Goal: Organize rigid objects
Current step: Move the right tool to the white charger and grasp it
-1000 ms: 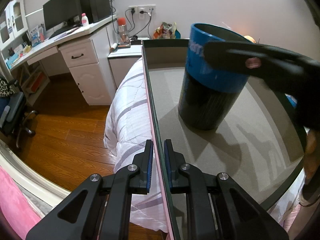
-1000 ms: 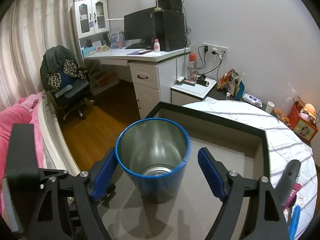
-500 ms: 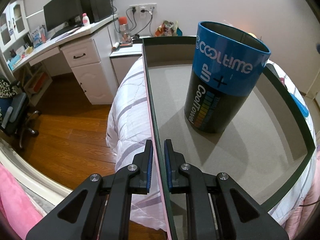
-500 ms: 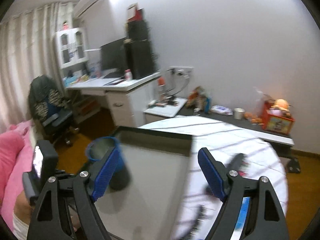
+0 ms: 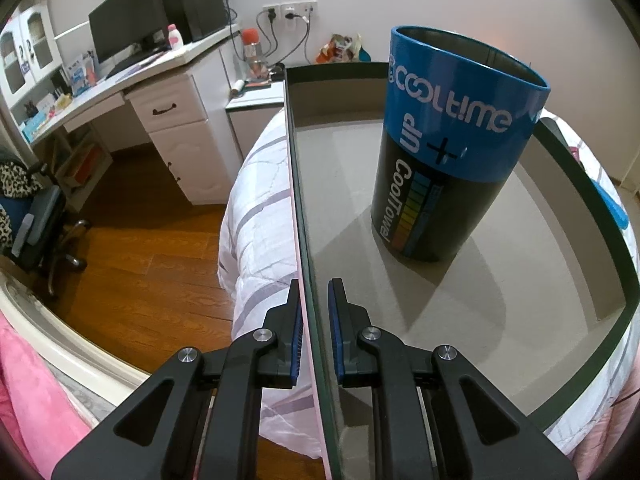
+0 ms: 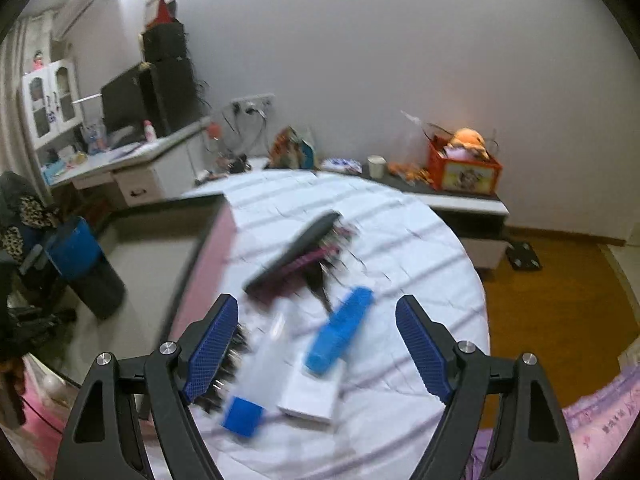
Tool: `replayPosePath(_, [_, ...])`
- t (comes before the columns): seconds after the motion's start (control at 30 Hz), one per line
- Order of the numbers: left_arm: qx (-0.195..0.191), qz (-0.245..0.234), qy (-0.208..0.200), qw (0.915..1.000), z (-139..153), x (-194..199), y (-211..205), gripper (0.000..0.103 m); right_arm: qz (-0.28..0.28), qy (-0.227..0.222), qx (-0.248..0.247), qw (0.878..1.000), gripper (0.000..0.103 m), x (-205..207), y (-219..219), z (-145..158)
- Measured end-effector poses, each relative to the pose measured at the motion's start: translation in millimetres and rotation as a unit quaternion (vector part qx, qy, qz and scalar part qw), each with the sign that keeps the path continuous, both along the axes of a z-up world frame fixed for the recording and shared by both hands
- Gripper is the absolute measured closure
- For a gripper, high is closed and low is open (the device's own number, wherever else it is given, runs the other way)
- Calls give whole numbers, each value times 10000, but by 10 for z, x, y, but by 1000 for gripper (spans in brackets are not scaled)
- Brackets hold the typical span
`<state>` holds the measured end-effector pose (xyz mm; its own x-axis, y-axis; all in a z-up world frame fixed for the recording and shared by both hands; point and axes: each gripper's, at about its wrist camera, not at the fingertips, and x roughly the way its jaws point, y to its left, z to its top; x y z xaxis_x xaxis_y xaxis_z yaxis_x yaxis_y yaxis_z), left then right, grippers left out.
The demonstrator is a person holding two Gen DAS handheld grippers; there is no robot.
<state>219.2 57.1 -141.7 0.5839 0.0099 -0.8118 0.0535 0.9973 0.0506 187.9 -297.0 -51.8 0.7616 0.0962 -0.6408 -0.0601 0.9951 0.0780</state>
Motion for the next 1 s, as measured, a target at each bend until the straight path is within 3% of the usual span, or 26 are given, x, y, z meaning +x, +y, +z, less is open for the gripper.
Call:
replayPosePath(0.2, [34, 12, 22, 10000, 1, 21, 8, 92, -72, 303, 90, 9995, 20, -22, -196, -297])
replayPosePath(0.37, [106, -9, 39, 9999, 7, 31, 1, 92, -113, 575, -154, 9982, 20, 13, -133, -497])
replayPosePath(0.7, [155, -32, 43, 9999, 5, 31, -24, 92, -88, 867, -239, 9959, 21, -18, -94, -703])
replayPosePath(0.9, [154, -28, 44, 9999, 5, 28, -24, 92, -55, 837, -247, 9962, 41, 34, -87, -749])
replayPosePath(1.0, [147, -31, 45, 9999, 5, 31, -21, 92, 37, 808, -215, 9965, 62, 29, -84, -730])
